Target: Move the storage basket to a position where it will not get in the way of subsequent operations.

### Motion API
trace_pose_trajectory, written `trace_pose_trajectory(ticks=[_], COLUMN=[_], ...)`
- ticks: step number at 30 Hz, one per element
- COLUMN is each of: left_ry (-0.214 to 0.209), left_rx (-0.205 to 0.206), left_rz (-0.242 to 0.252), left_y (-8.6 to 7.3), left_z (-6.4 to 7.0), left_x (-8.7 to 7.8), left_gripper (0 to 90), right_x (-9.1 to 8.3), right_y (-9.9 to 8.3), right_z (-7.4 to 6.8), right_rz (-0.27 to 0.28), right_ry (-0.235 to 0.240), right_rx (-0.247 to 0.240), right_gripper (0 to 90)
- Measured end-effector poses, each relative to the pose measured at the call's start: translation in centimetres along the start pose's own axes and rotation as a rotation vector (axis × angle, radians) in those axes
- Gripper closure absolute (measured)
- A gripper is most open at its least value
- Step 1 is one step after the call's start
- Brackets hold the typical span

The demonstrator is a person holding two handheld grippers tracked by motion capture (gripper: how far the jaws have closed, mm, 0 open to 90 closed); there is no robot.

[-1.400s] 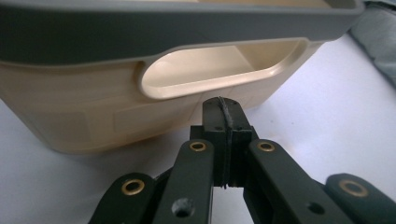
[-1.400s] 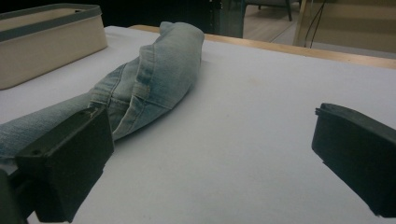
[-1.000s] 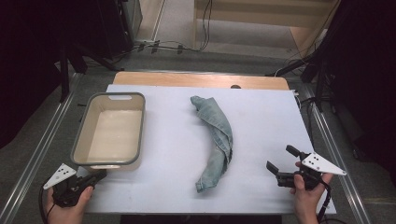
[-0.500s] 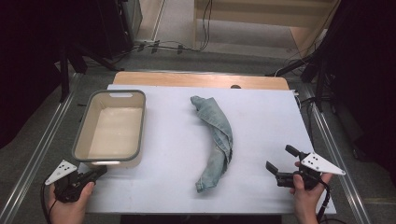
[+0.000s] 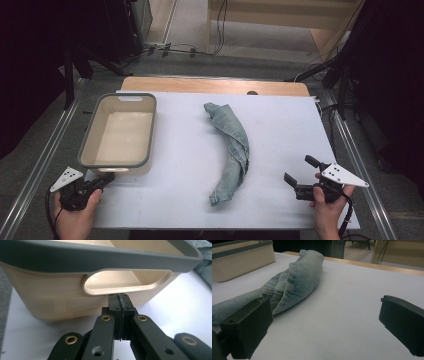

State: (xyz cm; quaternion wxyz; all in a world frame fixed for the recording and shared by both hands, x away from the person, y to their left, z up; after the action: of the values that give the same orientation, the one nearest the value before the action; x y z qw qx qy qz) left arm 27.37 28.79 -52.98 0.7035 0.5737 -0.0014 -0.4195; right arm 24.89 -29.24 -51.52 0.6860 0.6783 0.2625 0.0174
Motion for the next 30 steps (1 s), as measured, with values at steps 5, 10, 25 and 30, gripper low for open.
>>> trace_pose_trajectory(ticks=[5,10,25,30], left_ry=[-0.02,-0.037,-0.093,-0.107], left_rx=[-0.018,-0.01,0.047,0.068], left_rz=[0.01,0.003,0.104,0.118], left_y=[0.0,0.0,1.1,1.8], left_z=[-0.2,0.6,3.2,4.5], left_x=[0.0,-0.4,-2.5,-2.4], left_gripper=[88.8,88.0,55.3,47.0], right_x=[-0.1,0.0,0.0,0.0], right_y=[0.1,0.0,0.2,0.3], right_z=[0.1,0.1,-0.1,0.0], right_rz=[0.005,0.003,0.007,0.009], right_ry=[-0.001,0.0,0.006,0.002], right_rx=[0.005,0.002,-0.001,-0.002], right_gripper=[0.0,0.0,0.0,0.0])
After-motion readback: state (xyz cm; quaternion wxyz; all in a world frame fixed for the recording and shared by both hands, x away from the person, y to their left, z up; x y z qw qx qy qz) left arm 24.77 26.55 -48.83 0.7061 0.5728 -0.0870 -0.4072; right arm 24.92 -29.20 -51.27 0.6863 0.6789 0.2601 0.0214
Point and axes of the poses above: each handheld gripper's, and its own axes: x roughly forward along the jaws, y roughly out of its top, z roughly to its right, the point moved 7 cm from there along x, roughly forward along the jaws, and after that the axes turned 8 degrees about -y, right-handed, at the moved point
